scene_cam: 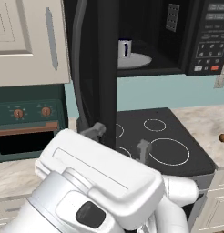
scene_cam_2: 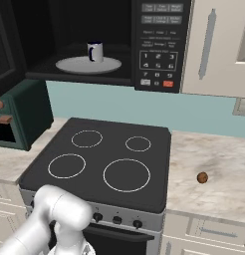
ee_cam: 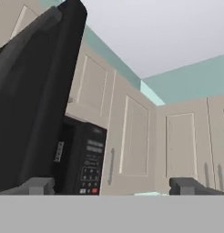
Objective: Pick the mug from the counter and place it inside the microwave. Then close the microwave.
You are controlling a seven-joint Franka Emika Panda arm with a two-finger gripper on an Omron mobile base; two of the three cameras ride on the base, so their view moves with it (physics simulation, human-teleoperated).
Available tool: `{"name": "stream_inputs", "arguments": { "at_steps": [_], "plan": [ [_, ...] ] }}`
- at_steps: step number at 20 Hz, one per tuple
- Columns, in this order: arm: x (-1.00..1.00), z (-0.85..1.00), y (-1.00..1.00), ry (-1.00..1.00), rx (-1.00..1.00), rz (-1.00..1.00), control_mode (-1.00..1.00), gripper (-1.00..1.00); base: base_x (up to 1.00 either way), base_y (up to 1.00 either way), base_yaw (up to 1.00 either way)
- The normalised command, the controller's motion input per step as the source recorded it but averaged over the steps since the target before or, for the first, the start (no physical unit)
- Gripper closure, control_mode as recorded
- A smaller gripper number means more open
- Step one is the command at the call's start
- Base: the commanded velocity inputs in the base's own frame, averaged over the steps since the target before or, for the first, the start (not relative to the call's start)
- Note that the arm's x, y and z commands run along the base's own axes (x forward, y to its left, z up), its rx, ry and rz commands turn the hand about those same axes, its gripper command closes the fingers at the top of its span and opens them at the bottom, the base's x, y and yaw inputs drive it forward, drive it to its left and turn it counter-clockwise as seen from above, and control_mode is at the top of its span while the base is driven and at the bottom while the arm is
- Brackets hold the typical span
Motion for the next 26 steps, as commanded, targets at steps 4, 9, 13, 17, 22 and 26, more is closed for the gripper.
{"name": "stream_inputs", "arguments": {
  "at_steps": [4, 9, 13, 17, 22, 26],
  "plan": [
    [0.19, -0.21, 0.27, 0.00, 0.00, -0.05, -1.00, -1.00, 0.00, 0.00, 0.00],
    [0.32, -0.23, 0.30, 0.00, 0.00, 0.00, -1.00, -1.00, 0.00, 0.00, 0.00],
    [0.40, -0.14, 0.24, 0.03, 0.00, 0.00, -1.00, -1.00, 0.00, 0.00, 0.00],
    [0.51, -0.13, 0.29, 0.05, 0.00, 0.00, -1.00, -1.00, 0.00, 0.00, 0.00],
    [0.44, -0.10, 0.37, 0.05, 0.00, 0.00, -1.00, -1.00, 0.00, 0.00, 0.00],
    [0.23, -0.01, 0.37, 0.03, 0.00, 0.00, -1.00, -1.00, 0.00, 0.00, 0.00]
  ]
}}
